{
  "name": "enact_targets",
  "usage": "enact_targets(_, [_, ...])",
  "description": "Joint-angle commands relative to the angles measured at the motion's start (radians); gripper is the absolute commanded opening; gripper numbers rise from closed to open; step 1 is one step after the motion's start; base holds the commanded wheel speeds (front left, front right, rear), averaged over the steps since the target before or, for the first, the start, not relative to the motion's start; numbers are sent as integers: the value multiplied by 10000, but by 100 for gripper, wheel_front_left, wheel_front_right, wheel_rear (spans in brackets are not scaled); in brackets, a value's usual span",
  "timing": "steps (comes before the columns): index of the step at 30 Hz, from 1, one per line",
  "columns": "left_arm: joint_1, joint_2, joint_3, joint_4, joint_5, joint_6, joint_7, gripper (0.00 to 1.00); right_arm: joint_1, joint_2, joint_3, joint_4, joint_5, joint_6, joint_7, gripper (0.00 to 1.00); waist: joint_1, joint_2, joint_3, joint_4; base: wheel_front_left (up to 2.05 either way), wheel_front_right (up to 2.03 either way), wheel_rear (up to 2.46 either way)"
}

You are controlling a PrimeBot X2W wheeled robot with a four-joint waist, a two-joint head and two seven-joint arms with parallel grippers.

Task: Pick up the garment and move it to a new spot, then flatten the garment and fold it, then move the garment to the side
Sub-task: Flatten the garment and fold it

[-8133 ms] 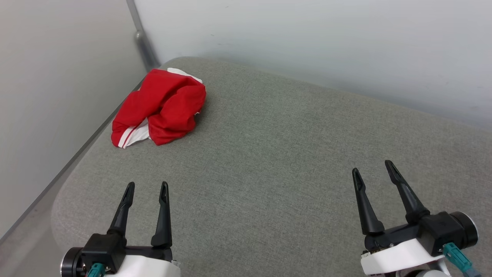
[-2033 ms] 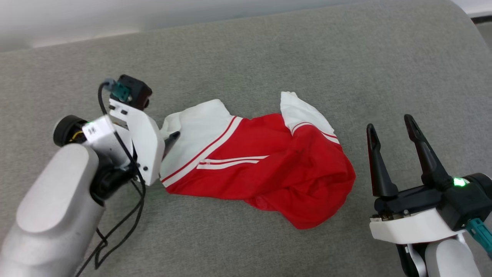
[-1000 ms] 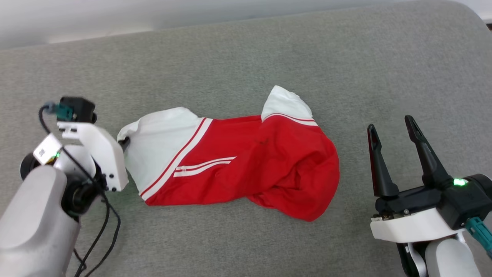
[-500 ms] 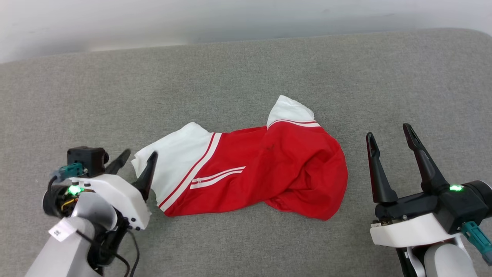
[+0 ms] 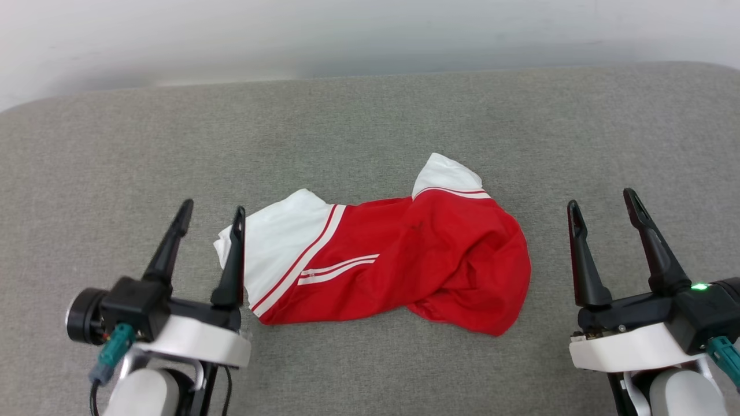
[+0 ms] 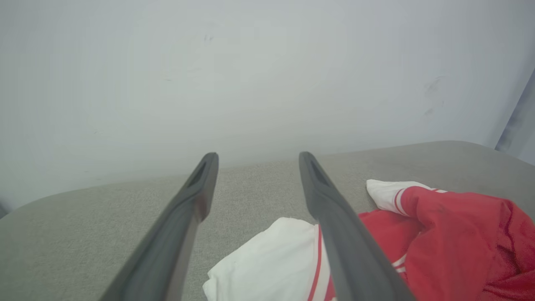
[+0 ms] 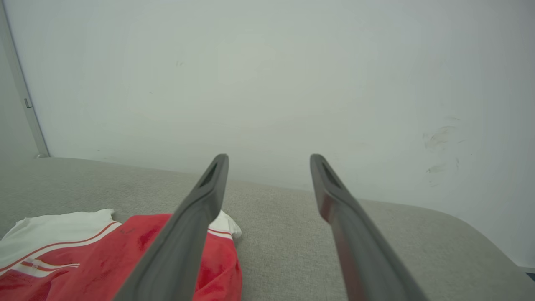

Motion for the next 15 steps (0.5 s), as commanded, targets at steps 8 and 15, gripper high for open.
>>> enact_targets(8, [592, -979, 689, -434, 932, -714, -25, 100, -325, -4, -192, 855, -483, -5, 22, 100, 1, 0, 72, 571, 0, 0, 0])
enact_targets(15, [268, -1862, 1211, -620, 1131, -1397, -26, 100, -2256, -1816, 1101, 1107, 1056, -10, 3205, 100, 1, 0, 643, 1191, 0, 0, 0])
